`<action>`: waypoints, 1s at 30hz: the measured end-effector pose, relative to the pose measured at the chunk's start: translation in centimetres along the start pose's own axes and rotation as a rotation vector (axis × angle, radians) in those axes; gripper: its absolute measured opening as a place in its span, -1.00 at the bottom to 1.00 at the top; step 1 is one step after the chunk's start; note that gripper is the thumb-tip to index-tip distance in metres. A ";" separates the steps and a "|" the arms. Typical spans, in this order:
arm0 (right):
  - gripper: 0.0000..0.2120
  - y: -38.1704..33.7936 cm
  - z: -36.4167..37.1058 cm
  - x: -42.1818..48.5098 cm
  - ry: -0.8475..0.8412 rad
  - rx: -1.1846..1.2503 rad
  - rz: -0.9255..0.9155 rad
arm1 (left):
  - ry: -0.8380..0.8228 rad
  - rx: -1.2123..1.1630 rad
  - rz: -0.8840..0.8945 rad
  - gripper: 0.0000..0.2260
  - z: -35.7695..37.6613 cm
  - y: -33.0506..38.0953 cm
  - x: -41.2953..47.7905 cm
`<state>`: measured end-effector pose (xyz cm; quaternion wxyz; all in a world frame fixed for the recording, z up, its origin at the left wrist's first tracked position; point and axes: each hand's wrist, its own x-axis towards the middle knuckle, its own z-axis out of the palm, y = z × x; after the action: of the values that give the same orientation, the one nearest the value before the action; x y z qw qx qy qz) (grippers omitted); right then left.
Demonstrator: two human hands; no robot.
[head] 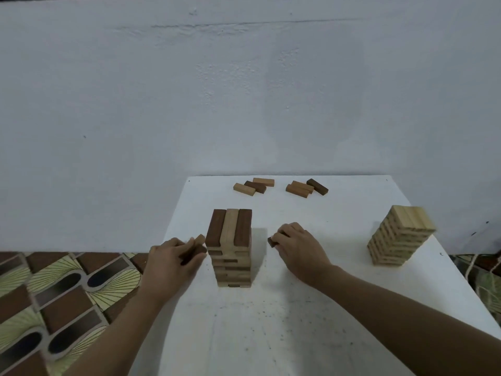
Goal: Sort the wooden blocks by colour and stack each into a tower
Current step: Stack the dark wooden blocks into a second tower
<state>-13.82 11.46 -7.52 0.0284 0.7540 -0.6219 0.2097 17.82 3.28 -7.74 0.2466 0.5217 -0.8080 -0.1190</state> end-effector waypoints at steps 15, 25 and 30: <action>-0.91 -3.2 -1.8 -8.8 0.018 0.274 0.022 | -0.009 0.143 -0.036 -0.40 -3.2 4.2 -11.9; -0.79 -4.6 -2.1 -10.5 -0.026 0.398 0.023 | -0.055 -0.074 0.050 -0.57 -0.7 8.6 -15.0; -0.73 -4.5 -2.6 -11.0 -0.082 0.379 -0.018 | -0.122 -0.150 0.086 -0.57 1.5 11.9 -14.3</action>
<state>-11.76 23.43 -8.06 -0.1375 0.7594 -0.5652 0.2916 12.47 21.14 -7.58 0.2401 0.4584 -0.8320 -0.2000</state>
